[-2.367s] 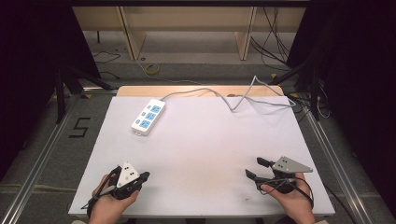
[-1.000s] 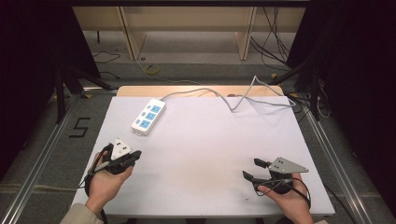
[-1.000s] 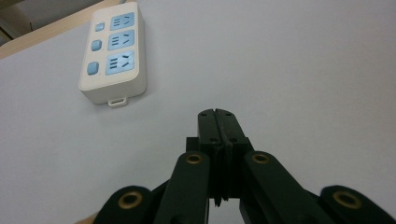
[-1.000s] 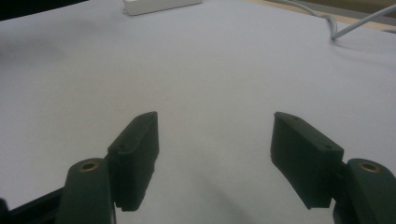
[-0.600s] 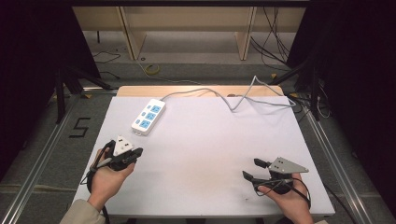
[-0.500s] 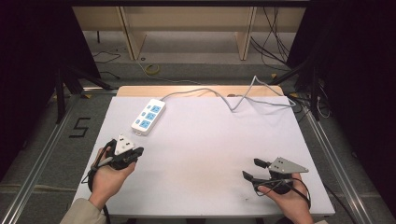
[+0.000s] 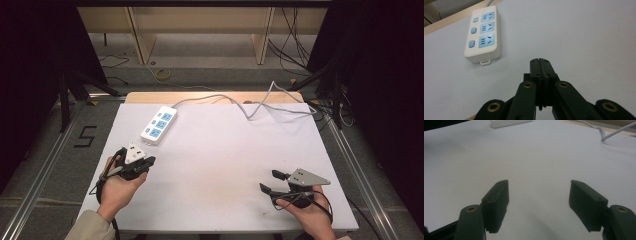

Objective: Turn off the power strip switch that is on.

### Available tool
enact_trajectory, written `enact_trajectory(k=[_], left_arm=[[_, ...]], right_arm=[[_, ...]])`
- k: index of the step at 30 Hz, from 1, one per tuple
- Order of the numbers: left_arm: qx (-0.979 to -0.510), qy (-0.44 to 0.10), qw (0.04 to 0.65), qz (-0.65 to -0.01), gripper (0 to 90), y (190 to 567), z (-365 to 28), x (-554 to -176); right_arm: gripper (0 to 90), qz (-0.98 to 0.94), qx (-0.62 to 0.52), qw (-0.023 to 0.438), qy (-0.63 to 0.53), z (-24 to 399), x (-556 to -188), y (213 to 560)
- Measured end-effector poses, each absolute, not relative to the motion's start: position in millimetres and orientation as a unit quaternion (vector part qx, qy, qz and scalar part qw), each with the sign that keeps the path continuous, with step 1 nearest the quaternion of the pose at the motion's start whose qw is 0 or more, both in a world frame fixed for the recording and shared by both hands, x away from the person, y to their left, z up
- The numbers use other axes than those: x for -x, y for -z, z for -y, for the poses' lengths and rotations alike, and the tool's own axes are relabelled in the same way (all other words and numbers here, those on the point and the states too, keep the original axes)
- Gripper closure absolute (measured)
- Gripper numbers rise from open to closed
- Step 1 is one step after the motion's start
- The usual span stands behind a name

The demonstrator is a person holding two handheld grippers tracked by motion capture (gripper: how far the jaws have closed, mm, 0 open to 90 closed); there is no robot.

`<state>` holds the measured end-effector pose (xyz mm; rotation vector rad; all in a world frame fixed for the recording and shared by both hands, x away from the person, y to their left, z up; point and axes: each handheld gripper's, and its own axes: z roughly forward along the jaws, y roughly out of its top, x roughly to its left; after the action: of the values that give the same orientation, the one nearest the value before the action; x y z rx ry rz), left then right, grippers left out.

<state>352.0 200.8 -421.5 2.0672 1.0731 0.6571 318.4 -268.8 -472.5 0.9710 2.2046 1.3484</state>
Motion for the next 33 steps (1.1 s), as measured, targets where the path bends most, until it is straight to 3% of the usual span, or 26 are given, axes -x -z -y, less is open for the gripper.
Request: enact_trajectory(k=[33], left_arm=[[-0.804,-0.254,0.331,-0.424,89.8,403.7,-205.5,-386.9]], right_arm=[[33.5,-0.782,-0.345,0.191,-0.482,269.2,-317.9,472.3]])
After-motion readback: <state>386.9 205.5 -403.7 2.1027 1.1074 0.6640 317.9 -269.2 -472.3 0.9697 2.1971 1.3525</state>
